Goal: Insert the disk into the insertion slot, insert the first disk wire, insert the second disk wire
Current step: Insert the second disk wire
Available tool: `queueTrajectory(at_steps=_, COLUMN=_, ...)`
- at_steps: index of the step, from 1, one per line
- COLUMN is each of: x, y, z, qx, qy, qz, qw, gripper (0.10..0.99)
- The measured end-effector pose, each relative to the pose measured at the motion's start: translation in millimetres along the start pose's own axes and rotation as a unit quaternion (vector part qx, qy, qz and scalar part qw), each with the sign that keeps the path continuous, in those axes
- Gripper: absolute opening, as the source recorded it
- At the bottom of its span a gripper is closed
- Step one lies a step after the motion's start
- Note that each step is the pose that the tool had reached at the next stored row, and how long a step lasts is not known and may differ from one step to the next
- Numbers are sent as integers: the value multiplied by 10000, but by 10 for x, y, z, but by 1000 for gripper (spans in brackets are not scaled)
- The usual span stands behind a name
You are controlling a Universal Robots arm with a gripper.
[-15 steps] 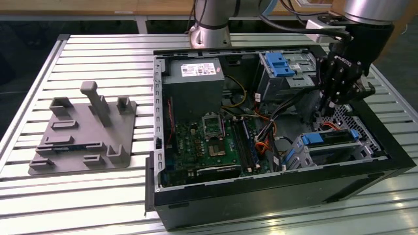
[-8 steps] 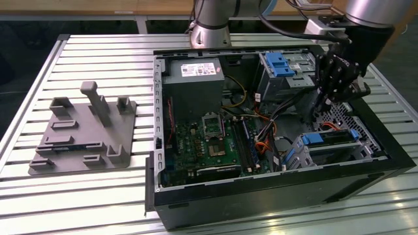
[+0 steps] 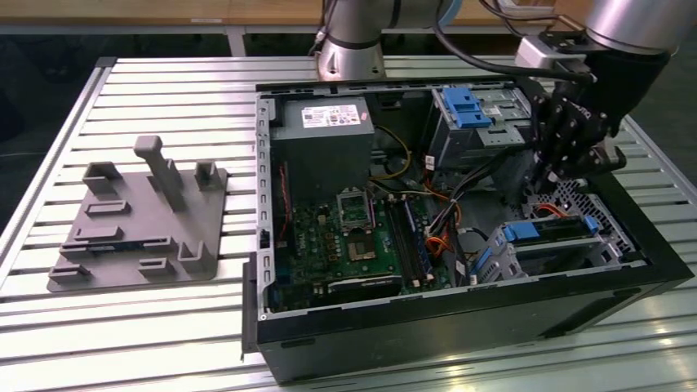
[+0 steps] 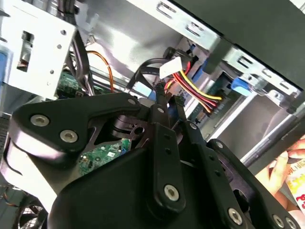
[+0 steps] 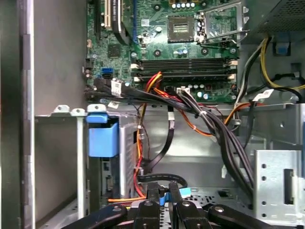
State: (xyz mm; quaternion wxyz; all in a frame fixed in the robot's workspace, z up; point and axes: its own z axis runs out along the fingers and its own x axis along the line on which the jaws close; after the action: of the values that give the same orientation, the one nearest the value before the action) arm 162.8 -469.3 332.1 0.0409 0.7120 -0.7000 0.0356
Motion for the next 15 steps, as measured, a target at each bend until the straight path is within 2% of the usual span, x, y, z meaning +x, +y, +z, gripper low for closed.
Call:
queueTrajectory(at_steps=8, x=153, y=4, z=-78, qx=-1, qy=-39, qz=16, qw=10000, gripper=200)
queueTrajectory(at_steps=15, x=330, y=23, z=-59, qx=-1, qy=-39, qz=18, qw=10000, gripper=200)
